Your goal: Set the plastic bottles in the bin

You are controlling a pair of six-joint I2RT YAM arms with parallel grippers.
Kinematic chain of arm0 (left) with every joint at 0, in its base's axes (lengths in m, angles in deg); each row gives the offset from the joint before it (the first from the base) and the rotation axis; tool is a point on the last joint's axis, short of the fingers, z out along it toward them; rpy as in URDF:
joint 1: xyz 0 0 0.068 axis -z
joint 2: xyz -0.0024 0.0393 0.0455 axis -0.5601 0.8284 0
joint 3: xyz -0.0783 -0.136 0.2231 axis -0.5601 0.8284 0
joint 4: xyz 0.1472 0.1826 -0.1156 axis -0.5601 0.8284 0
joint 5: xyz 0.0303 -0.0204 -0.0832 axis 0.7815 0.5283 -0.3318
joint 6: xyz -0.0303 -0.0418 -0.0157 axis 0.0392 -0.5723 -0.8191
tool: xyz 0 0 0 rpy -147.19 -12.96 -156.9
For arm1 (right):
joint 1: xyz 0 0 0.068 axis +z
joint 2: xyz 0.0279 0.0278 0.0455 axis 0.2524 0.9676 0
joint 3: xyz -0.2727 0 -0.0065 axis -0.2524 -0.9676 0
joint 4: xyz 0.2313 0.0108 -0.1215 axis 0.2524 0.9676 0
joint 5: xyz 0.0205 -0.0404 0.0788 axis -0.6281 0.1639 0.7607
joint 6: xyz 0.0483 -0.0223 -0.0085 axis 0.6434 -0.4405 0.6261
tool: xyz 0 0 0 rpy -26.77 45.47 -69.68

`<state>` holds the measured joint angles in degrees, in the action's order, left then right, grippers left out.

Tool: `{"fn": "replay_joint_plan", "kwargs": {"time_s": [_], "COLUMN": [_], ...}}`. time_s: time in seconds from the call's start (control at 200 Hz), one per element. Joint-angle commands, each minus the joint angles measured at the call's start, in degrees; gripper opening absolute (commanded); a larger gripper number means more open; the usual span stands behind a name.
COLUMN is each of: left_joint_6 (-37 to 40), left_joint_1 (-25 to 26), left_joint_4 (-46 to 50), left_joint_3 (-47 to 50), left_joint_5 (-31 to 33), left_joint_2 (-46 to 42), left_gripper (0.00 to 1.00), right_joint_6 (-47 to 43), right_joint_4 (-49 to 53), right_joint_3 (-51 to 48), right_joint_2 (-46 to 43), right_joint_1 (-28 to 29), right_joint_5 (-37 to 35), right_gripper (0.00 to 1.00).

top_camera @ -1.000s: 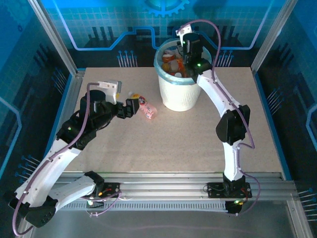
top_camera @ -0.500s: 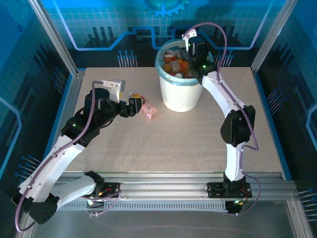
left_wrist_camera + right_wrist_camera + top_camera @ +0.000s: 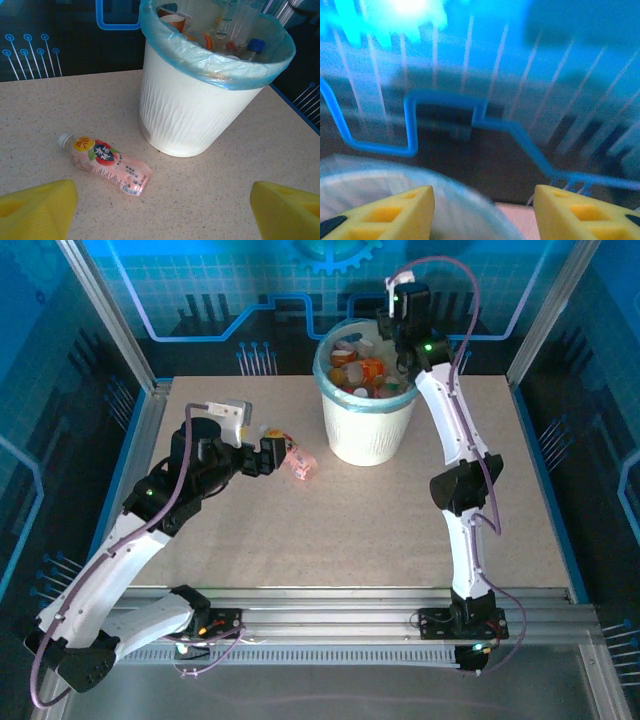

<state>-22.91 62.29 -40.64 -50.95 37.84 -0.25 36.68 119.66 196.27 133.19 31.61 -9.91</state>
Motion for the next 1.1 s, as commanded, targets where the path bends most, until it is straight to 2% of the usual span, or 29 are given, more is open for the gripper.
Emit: {"fn": "replay_joint_plan", "kwargs": {"time_s": [0.0, 0.17, 0.305, 0.46, 0.54, 0.6, 0.85, 0.975, 1.095], "left_joint_6": [-0.8, -1.1, -1.7, -1.7, -1.5, -1.5, -1.9, -2.3, -2.2], "left_joint_1": [-0.4, -0.4, -0.4, -0.4, -0.4, -0.4, -0.4, -0.4, -0.4], "left_joint_4": [-0.5, -0.5, -0.4, -0.3, -0.2, -0.1, 2.7, 5.4, 7.9], "left_joint_3": [-0.3, 0.0, 0.8, 1.4, 1.4, 1.5, -0.7, -2.8, -4.0], "left_joint_5": [-0.6, -1.0, -1.2, -1.1, -1.1, -1.1, -1.0, -0.8, -0.5], "left_joint_2": [0.2, 0.2, -0.3, -0.7, -0.6, -0.4, 1.4, 1.7, 0.6], "left_gripper": [0.91, 0.91, 0.91, 0.91, 0.91, 0.91, 0.91, 0.91, 0.91], "right_joint_6": [5.7, 11.4, 14.2, 14.0, 12.4, 11.9, 10.5, 9.9, 8.5], "right_joint_4": [5.3, 1.2, 3.0, 5.0, 5.0, 5.6, 12.4, 15.6, 15.7], "right_joint_3": [-9.4, -22.3, -24.8, -25.4, -25.5, -24.6, -9.2, -0.6, 0.2], "right_joint_2": [-3.5, -9.8, -10.8, -11.1, -10.8, -10.0, -6.9, -7.3, -11.0], "right_joint_1": [-0.7, -1.0, -1.0, -0.9, -0.5, -0.7, -0.4, 1.6, 5.2], "right_joint_5": [2.4, 9.4, 13.2, 14.5, 12.2, 9.9, 10.6, 8.8, 5.6], "right_gripper": [0.53, 0.49, 0.49, 0.47, 0.54, 0.61, 0.69, 0.79, 0.83]}}
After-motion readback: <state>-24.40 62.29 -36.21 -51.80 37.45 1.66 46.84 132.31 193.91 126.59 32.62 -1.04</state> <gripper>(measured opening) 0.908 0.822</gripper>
